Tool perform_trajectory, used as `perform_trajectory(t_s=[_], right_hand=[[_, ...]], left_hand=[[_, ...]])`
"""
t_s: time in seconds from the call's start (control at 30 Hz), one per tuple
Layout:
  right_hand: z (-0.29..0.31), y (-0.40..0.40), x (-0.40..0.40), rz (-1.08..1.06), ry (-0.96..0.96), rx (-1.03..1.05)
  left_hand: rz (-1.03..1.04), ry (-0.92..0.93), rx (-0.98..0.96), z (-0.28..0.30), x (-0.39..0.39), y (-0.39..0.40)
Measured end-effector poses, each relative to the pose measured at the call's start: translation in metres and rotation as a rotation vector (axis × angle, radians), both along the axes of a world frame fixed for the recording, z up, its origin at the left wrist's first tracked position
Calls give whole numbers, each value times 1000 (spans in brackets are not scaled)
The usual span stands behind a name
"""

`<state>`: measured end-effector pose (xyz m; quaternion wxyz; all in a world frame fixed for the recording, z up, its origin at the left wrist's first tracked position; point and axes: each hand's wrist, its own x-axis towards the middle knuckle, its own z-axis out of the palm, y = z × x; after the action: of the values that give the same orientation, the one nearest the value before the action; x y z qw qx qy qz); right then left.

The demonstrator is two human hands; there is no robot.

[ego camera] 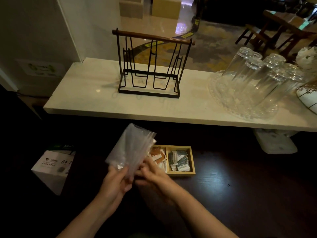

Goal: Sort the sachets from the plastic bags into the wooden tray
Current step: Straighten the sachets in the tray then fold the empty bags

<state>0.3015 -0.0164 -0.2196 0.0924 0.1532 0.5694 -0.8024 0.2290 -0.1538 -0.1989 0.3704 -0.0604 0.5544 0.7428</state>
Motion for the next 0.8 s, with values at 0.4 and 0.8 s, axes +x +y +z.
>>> perform_trajectory(t_s=[0.4,0.8], right_hand=[[-13,-16,12,-748,-175,9],[-66,-19,167,-1272,-341,132]], left_hand=[[-382,704,-397,-39,-3,17],[-1052,1502,-407,-82,73,101]])
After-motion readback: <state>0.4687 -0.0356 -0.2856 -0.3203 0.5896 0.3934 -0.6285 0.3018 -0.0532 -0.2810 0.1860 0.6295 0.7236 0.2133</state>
